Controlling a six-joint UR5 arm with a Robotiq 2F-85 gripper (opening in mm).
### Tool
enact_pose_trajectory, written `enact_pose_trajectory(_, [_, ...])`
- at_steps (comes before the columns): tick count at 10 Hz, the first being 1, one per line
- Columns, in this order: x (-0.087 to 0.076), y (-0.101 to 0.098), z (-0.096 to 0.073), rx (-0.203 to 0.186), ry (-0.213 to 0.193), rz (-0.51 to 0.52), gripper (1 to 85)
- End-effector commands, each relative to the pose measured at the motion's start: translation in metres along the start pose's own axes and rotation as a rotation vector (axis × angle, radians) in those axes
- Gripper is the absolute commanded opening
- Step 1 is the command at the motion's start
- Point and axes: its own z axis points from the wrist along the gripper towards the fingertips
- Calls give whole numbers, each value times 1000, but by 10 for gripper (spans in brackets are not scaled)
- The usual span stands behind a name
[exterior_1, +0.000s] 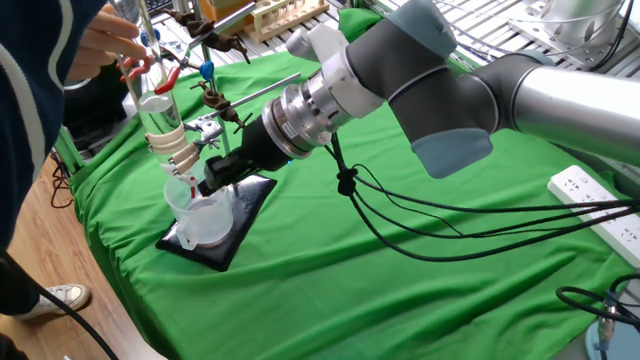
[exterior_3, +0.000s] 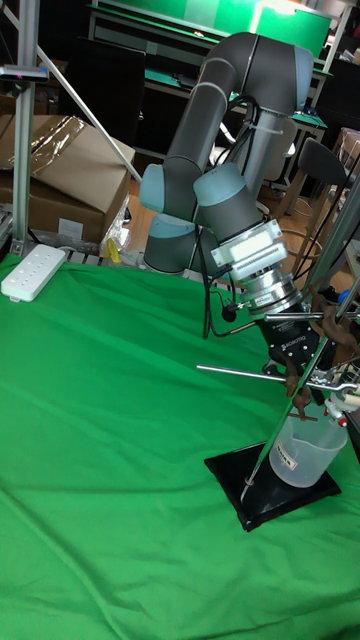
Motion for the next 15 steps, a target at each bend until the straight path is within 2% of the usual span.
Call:
enact_pose_trajectory(1, [8, -10, 0, 50, -2, -198, 13])
enact_pose_trajectory(4, [3, -13, 1, 48, -30, -278, 13])
enact_pose_trajectory(5, [2, -8, 1, 29, -37, -285, 13])
enact_pose_trajectory(7, [3, -7, 5, 28, -46, -292, 13])
enact_pose_trajectory(9, [1, -14, 10, 53, -60, -308, 13])
enact_pose_trajectory(12, [-5, -10, 10, 49, -87, -311, 13])
enact_pose_trajectory(14, [-11, -14, 10, 67, -106, -327, 13])
enact_pose_trajectory(15, [-13, -12, 10, 60, -114, -329, 13])
